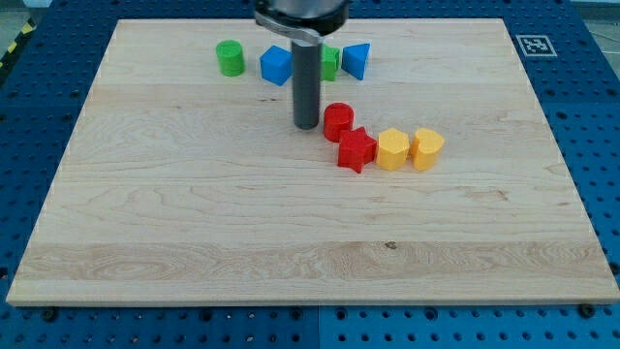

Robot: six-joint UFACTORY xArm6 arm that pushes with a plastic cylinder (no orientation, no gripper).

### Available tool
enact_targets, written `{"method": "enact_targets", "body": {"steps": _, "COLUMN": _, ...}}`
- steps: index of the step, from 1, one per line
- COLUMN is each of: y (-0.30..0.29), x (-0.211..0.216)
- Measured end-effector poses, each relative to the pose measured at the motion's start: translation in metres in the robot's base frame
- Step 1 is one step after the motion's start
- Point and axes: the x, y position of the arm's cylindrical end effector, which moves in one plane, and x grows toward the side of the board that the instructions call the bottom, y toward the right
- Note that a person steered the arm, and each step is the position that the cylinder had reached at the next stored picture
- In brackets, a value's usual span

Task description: Push the red circle to the top of red star

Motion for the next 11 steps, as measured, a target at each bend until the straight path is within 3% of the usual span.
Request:
{"method": "enact_targets", "body": {"steps": 1, "y": -0.006, "x": 0.017}}
{"method": "enact_targets", "body": {"steps": 3, "y": 0.042, "x": 0.003}}
{"method": "enact_targets", "body": {"steps": 5, "y": 0.006, "x": -0.022}}
{"method": "enact_targets", "body": {"steps": 6, "y": 0.042, "x": -0.048}}
{"method": "enact_targets", "body": {"steps": 7, "y": 0.114, "x": -0.048}}
{"method": "enact_targets", "body": {"steps": 8, "y": 0.143, "x": -0.037}}
{"method": "enact_targets", "body": {"steps": 11, "y": 0.064, "x": -0.017}}
